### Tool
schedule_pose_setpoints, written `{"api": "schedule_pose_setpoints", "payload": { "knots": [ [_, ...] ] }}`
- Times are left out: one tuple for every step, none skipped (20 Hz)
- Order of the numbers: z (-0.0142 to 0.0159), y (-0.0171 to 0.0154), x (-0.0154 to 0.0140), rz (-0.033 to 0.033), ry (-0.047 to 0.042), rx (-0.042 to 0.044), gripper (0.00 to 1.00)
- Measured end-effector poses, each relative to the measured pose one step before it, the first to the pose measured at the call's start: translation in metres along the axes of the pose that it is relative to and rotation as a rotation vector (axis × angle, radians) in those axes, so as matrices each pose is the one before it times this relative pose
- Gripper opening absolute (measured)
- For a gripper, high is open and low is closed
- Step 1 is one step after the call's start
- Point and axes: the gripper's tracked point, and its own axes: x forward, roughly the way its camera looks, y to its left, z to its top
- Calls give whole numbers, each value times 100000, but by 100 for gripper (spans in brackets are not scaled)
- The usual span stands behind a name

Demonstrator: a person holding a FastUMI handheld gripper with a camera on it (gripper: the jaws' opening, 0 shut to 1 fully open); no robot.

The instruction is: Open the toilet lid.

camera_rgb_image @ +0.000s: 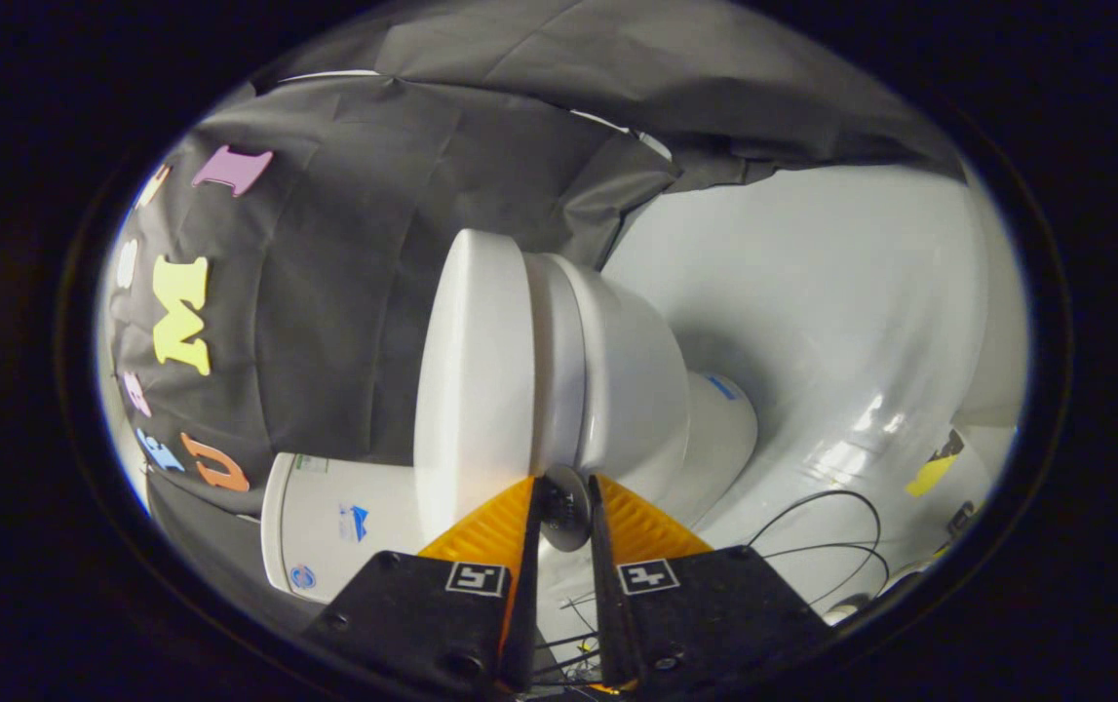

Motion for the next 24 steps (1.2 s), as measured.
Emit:
{"api": "schedule_pose_setpoints", "payload": {
  "knots": [
    [-83, 123, 32, 946, 662, 2617, 26],
    [233, 58, -49, 1422, 638, 2963, 25],
    [103, 117, -80, 1452, 398, 2364, 23],
    [-175, 44, -4, 1355, 589, 1901, 20],
    [73, 17, 57, 611, 86, 1590, 18],
    [-182, 175, 64, 226, -248, 960, 16],
    [107, 23, 1, -349, -136, -727, 12],
    [-93, 5, -235, -344, -175, -1400, 11],
    [87, 60, -14, -654, 125, -1094, 11],
    [-147, 61, 83, -1256, 31, -1428, 11],
    [-123, 48, 21, -1251, 333, -1225, 11],
    [30, 93, -158, -895, 185, 511, 11],
    [184, 117, -66, -88, 119, 1516, 11],
    [-164, 42, 3, 367, 677, 1882, 11],
    [302, 113, -194, 688, 290, 1588, 11],
    [-314, -92, 143, 461, 599, 393, 11],
    [28, -15, 85, -330, -431, -1259, 11],
    [-57, 121, -149, -433, -124, -2587, 10],
    [-38, 60, -45, -918, -412, -2685, 9],
    [-108, 175, 31, -833, -223, -2057, 9],
    [9, 86, -4, -626, -56, -823, 8],
    [-30, -3, -67, -178, 307, -103, 8],
    [-2, 95, -64, 256, 247, 465, 8],
    [-55, 227, -92, 498, 299, 189, 8]
  ]
}}
